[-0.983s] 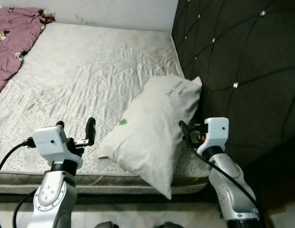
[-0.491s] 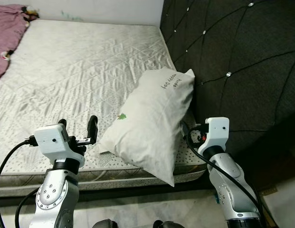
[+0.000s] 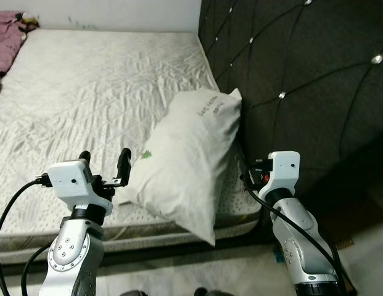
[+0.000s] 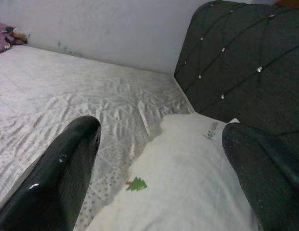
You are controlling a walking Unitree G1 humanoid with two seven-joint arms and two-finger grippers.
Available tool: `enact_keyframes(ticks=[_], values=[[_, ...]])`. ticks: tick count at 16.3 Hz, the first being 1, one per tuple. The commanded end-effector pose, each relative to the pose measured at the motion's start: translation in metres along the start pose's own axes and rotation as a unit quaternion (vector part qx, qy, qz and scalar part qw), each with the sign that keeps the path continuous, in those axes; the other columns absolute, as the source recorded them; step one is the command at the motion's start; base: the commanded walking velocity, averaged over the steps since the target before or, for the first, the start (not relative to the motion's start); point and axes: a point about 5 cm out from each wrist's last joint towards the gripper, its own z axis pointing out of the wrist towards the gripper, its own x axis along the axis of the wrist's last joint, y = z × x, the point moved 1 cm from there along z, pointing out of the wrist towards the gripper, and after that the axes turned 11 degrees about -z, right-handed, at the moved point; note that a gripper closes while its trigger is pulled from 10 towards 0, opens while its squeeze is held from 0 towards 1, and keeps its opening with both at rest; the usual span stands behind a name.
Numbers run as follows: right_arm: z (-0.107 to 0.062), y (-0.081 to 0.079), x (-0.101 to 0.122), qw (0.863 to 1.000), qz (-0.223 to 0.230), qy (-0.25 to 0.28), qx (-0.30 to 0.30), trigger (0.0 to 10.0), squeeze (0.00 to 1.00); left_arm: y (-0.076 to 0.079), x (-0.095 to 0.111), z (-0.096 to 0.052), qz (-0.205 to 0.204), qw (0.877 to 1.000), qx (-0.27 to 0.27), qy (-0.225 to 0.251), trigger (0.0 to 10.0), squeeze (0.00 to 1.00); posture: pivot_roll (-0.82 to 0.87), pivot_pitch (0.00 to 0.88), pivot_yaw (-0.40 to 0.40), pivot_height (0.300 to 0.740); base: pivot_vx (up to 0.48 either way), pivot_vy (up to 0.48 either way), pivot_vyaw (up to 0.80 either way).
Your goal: Clean up the room
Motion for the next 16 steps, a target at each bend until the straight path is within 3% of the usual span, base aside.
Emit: enact_keyframes(ticks=[1,12,16], values=[[-0.0003,0.0019,-0.0021,1.0,-0.001,-0.002,-0.003,10.0,0.0,-0.0009,-0.0002,-0.0003,0.003,1.0,0.0,-0.001,10.0,0.0,0.06,0.143,-0.053,0.74,0.461,0.0,0.0],[0.0005,0.003,-0.0016,1.0,0.012,0.004,-0.006,10.0,0.0,-0.0027,-0.0012,0.0004,0.007,1.0,0.011,0.0,10.0,0.0,0.06,0.135,-0.052,0.74,0.026,0.0,0.0],[-0.0003,0.0018,-0.0013,1.0,0.026,0.009,0.0,10.0,0.0,-0.0058,-0.0036,0.0006,0.017,0.999,0.04,0.002,10.0,0.0,0.07,0.13,-0.048,0.74,0.0,0.0,0.0]])
